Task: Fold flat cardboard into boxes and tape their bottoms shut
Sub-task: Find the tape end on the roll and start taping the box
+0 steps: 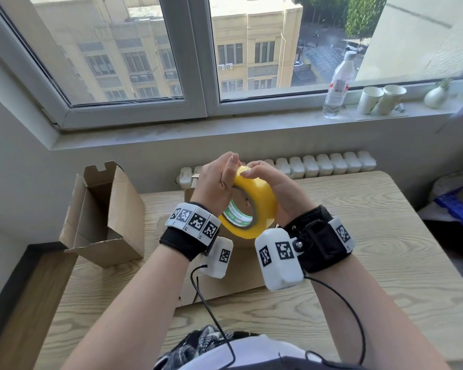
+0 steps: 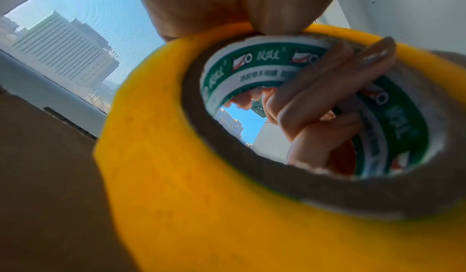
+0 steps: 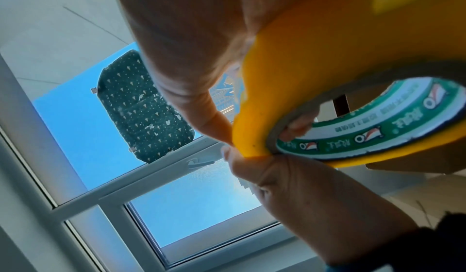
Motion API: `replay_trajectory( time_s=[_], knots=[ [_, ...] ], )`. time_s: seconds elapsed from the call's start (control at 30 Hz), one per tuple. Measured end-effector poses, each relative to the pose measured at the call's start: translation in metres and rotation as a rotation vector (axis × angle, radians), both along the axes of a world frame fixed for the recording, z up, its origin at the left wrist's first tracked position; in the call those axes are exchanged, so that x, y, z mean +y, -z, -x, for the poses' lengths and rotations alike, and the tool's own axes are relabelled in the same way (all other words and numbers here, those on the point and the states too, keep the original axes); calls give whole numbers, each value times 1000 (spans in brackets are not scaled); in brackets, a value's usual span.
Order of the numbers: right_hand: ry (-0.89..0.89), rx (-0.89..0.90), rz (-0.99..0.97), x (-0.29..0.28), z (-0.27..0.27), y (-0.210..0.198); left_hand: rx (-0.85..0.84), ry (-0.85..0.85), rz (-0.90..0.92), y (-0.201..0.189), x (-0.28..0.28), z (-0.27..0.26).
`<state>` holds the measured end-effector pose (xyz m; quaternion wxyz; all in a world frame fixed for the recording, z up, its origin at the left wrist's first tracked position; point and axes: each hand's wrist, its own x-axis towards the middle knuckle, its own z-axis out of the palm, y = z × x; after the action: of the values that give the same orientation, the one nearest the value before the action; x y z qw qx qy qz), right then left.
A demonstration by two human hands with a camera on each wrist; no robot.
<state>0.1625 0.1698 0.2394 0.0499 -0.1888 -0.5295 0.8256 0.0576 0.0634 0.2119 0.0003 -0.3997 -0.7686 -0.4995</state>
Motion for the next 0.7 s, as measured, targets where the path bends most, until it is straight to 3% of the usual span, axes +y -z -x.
replay_trajectory(
  time_s=[0.1, 0.33, 0.7],
  knots=[
    [-38, 24, 121, 1, -2, -2, 6, 1, -13, -2, -1, 1],
    [-48, -13, 145, 0, -2, 1, 16, 8, 20, 0, -3, -2],
    [33, -13, 33, 0, 1, 7, 11, 15, 15, -4, -2, -4]
  ],
)
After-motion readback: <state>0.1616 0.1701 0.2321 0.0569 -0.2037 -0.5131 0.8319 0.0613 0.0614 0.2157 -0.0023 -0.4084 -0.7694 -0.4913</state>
